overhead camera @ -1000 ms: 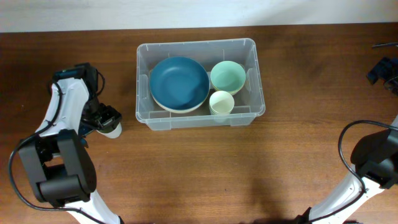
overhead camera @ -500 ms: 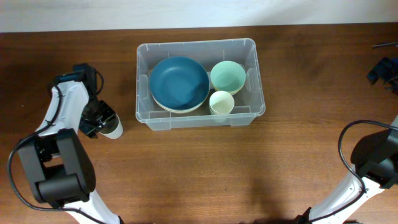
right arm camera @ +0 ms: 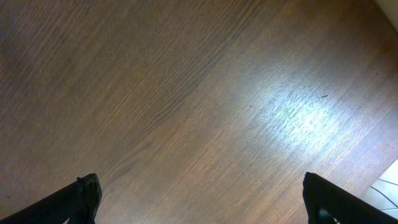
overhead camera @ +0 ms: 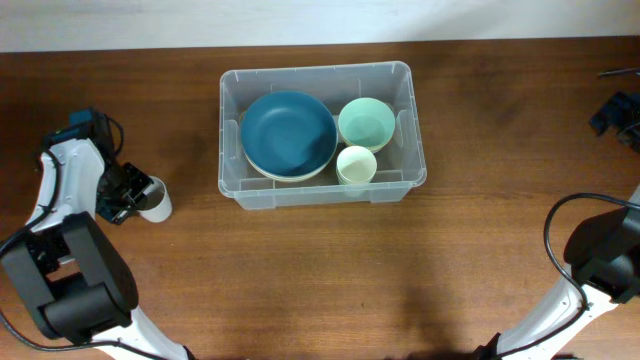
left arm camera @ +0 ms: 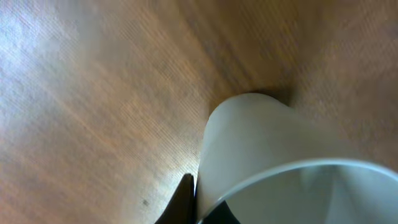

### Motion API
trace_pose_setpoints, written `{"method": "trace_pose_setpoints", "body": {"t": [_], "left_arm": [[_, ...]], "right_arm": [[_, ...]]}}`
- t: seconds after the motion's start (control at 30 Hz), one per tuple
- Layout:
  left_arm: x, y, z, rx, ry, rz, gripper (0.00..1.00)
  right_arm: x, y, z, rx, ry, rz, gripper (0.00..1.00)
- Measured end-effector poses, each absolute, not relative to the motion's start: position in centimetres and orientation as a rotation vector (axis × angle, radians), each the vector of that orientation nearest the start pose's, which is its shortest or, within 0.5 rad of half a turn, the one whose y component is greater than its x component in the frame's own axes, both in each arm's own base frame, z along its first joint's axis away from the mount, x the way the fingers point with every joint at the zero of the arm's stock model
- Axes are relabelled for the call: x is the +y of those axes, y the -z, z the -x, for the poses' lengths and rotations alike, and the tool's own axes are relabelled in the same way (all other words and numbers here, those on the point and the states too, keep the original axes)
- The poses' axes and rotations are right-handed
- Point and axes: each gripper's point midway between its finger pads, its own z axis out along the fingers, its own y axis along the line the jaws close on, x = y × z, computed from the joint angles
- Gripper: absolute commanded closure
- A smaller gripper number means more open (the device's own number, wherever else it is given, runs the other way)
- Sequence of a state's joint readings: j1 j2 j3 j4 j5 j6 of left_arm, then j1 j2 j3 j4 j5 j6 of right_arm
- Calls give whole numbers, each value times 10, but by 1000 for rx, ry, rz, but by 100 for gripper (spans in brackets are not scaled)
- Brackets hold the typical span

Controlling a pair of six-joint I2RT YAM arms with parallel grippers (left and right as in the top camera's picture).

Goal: Pack container
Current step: 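Lift the grey cup and carry it right over the bin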

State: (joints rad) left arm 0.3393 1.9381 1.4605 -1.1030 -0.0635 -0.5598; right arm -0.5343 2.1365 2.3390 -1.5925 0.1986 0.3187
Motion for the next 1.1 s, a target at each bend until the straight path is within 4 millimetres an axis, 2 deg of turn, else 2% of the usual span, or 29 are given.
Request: {"method": "trace_pose_setpoints", "body": {"t": [0.13, 0.23, 0.33, 0.4, 0.47, 0.53, 0.6, 0.67, 0.77, 0.87, 0.97, 1.1], "left_arm": [[134, -60, -350, 2803, -77, 1276, 99], [139, -80, -372, 2756, -45, 1204, 99], [143, -121, -406, 2660, 22, 1105, 99], [145, -156, -429, 2577, 73, 1040, 99], [140, -195, -448, 2501, 139, 970, 100], [129, -225, -459, 2450, 200, 895, 99], [105, -258, -470, 2403, 278, 779, 100], [73, -281, -476, 2385, 338, 659, 99], [3, -302, -477, 2396, 431, 433, 99], [-74, -306, -469, 2434, 511, 198, 99], [-138, -304, -455, 2462, 555, 3, 99], [-196, -300, -434, 2475, 528, -170, 99]], "right_arm": [[-250, -206, -355, 2690, 323, -1251, 1], [-250, -206, -355, 2690, 323, -1252, 1], [-250, -206, -355, 2690, 323, -1252, 1], [-250, -206, -355, 2690, 323, -1251, 1], [-250, -206, -356, 2689, 323, -1251, 1], [-250, -206, -355, 2690, 323, -1251, 1], [-250, -206, -355, 2690, 322, -1251, 1], [-250, -206, -355, 2689, 322, -1252, 1], [-250, -206, -355, 2690, 323, -1251, 1], [-250, -206, -355, 2690, 323, -1252, 1], [-250, -206, -355, 2690, 323, -1251, 1], [-250, -206, -355, 2690, 323, -1251, 1]]}}
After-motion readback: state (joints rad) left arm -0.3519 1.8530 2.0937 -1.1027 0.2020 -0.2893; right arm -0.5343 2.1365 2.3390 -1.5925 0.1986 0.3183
